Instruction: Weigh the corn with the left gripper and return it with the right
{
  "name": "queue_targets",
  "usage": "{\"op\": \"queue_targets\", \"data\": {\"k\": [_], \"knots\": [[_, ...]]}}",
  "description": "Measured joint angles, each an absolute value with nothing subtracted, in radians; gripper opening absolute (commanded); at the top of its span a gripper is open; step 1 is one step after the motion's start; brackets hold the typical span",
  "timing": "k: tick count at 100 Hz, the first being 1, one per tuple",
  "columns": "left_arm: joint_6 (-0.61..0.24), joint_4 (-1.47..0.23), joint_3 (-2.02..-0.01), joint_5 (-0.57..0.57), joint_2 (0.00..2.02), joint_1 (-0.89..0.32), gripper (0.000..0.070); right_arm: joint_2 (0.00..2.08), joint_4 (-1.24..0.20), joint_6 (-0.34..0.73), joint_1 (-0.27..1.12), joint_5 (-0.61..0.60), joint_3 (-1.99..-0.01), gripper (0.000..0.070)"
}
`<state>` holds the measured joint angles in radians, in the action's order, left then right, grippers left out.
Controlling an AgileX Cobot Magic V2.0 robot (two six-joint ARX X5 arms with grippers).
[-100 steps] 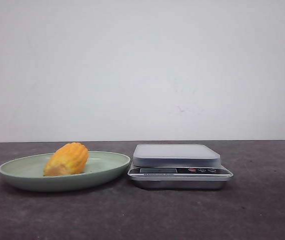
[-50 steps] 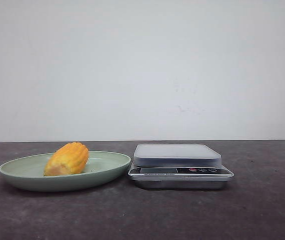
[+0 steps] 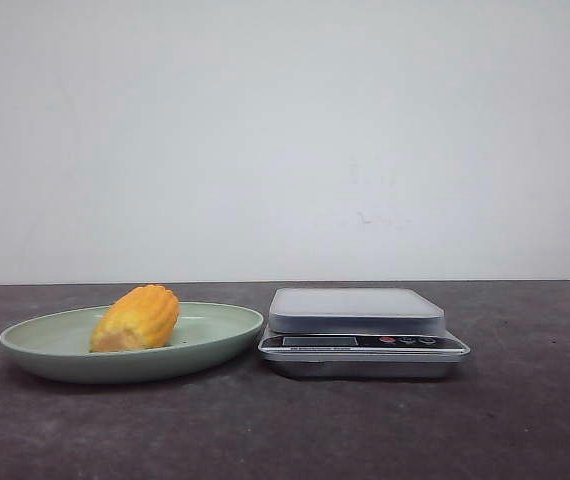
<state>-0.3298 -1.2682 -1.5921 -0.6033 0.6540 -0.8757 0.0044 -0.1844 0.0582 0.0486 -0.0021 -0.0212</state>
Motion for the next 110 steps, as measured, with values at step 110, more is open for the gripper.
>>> {"op": "queue_targets", "data": {"k": [110], "knots": [[-0.330, -1.268, -1.592, -0.603, 0.654, -0.876, 0.0000, 0.004, -0.168, 0.058, 0.049, -0.026, -0.018, 0.0000]]}}
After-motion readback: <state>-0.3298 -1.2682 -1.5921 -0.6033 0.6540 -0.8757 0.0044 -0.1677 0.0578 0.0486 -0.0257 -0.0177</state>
